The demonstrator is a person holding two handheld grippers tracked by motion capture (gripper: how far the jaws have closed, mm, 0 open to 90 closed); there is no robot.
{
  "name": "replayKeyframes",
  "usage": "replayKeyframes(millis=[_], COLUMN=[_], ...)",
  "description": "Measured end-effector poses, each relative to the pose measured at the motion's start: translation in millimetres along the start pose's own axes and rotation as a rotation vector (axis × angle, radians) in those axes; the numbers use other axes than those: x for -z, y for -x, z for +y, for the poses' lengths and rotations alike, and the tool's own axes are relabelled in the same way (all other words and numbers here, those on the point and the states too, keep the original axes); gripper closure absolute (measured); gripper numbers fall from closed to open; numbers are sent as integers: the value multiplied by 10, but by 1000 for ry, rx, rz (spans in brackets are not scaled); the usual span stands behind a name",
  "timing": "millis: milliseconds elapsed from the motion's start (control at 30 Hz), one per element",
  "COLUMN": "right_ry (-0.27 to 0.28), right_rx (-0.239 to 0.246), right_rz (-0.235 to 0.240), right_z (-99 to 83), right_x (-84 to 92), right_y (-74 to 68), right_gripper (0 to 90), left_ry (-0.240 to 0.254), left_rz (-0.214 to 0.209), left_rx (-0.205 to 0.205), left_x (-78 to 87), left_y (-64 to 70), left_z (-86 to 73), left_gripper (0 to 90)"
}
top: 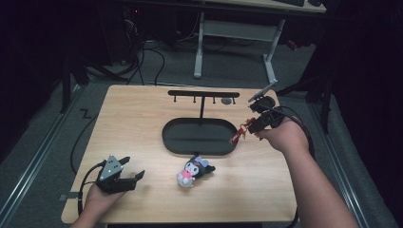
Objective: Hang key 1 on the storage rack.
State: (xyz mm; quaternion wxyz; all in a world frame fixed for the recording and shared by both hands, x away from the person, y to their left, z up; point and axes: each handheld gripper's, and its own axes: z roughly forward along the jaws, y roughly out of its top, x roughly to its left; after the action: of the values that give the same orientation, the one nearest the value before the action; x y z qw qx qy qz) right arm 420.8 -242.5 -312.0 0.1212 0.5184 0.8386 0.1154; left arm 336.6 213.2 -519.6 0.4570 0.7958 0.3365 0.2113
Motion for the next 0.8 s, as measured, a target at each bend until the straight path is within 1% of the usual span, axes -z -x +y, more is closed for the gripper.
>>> replayKeyframes(millis=[67, 100, 133, 200, 400, 433, 600, 633, 733, 800], right_ry=[-13, -16, -16, -18, -43, -63, -89, -108, -108, -108], right_rx=[-5, -17, -17, -8, -13, -13, -16, -28, -15, -19], right_rz=[1, 2, 2, 1, 14, 21, 36, 40, 30, 32], right_z=[67, 87, 87, 147, 241, 280, 359, 402, 481, 538], right_x=[-11, -13, -13, -13, -17, -21, -19, -15, -1, 14], right_y=[8, 8, 8, 28, 63, 74, 114, 121, 129, 127], right_gripper=[668, 668, 668, 668, 668, 668, 669, 669, 669, 669], left_ry=[4, 5, 5, 3, 2, 1, -1, 1, 1, 2], left_rz=[0, 1, 1, 0, -1, -2, -3, -1, -3, -3], left_rx=[1, 2, 2, 2, 2, 1, 0, 2, 4, 3], left_x=[-3, -6, -6, -14, -20, -18, -15, -15, -17, -15], left_y=[-4, -4, -4, -7, -6, -8, -14, -16, -18, -18], left_z=[4, 4, 4, 4, 4, 6, 5, 4, 2, 2], left_gripper=[221, 221, 221, 221, 221, 221, 221, 220, 217, 216])
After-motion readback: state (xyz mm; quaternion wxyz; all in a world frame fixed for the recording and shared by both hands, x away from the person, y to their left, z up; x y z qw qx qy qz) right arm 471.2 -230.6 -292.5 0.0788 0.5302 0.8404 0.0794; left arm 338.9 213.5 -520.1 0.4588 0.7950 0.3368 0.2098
